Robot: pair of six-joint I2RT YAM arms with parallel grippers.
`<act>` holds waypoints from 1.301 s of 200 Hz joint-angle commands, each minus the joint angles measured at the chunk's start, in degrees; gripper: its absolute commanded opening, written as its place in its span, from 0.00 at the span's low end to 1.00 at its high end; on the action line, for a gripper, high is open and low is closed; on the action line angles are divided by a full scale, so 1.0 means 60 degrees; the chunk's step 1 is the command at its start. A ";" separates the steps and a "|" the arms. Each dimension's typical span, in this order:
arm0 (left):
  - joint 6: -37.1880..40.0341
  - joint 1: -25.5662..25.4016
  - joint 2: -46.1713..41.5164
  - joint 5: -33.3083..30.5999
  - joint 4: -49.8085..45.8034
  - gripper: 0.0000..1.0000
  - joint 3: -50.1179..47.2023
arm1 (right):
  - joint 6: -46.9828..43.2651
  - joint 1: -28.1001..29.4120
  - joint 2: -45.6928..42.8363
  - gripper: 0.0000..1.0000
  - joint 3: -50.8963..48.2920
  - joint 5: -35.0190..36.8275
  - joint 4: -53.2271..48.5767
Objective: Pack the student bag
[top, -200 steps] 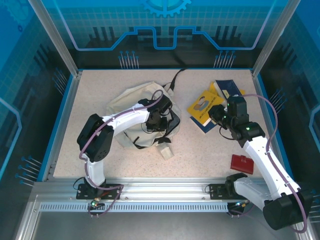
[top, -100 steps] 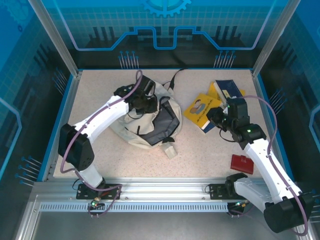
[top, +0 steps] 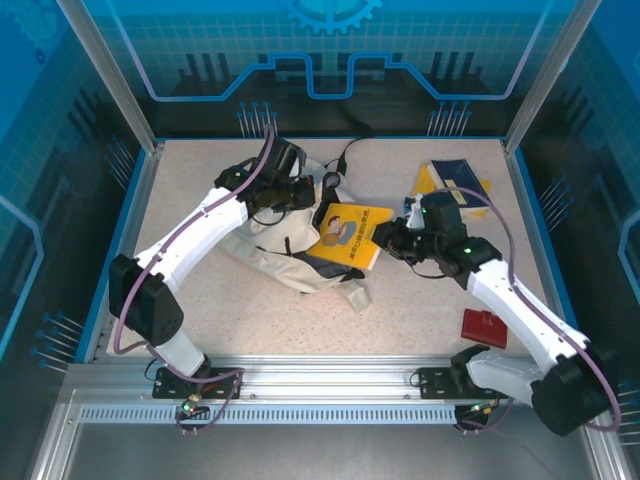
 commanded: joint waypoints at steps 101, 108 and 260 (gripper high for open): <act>0.0380 0.0038 -0.1050 0.0655 0.1037 0.01 -0.0391 | 0.2108 0.1528 0.4785 0.13 0.1903 0.2027 0.4622; 0.0371 0.0043 -0.1047 0.0672 0.1037 0.01 -0.0404 | 0.2114 0.1619 0.5148 0.13 0.2159 0.2180 0.4595; -0.0043 0.0209 -0.0938 0.1087 0.1158 0.01 -0.0425 | 0.4559 0.1676 0.8908 0.34 0.3978 0.1955 0.5516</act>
